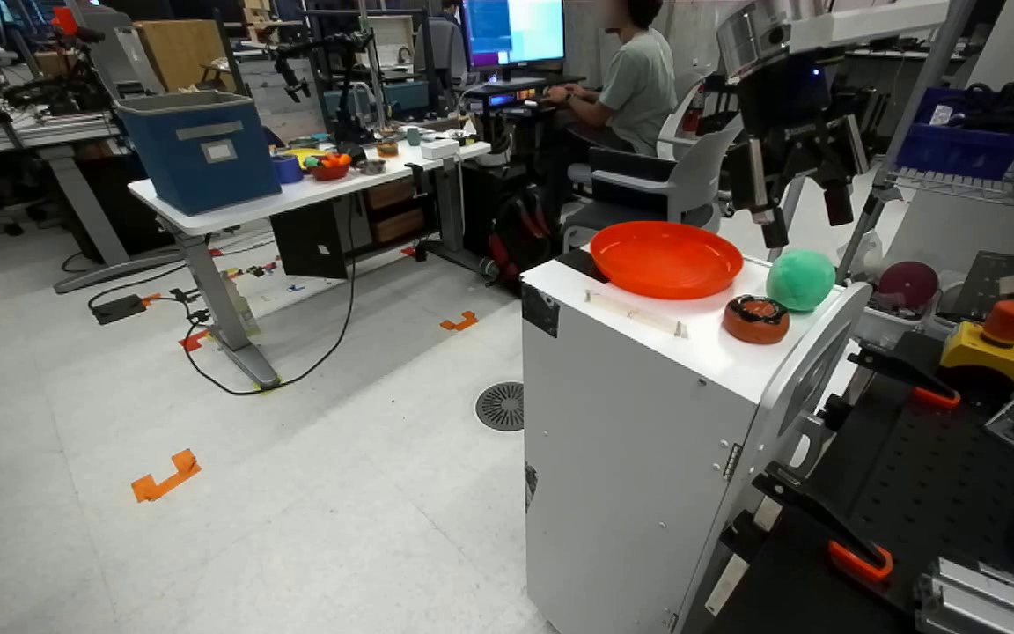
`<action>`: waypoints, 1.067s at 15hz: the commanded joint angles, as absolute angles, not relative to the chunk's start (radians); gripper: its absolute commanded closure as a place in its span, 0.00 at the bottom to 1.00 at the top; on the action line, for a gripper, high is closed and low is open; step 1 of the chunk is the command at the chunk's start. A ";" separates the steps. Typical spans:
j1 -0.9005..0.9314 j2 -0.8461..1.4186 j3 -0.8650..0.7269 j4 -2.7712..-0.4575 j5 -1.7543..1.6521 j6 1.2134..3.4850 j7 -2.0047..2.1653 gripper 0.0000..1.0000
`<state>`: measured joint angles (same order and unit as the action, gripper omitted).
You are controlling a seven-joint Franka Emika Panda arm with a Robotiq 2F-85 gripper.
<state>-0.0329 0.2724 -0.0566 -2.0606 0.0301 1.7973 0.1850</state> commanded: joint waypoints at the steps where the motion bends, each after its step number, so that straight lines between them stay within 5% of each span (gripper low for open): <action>1: -0.041 0.307 -0.065 -2.024 0.027 1.760 0.178 0.00; 16: -0.045 0.308 -0.069 -2.027 0.042 1.763 0.181 0.00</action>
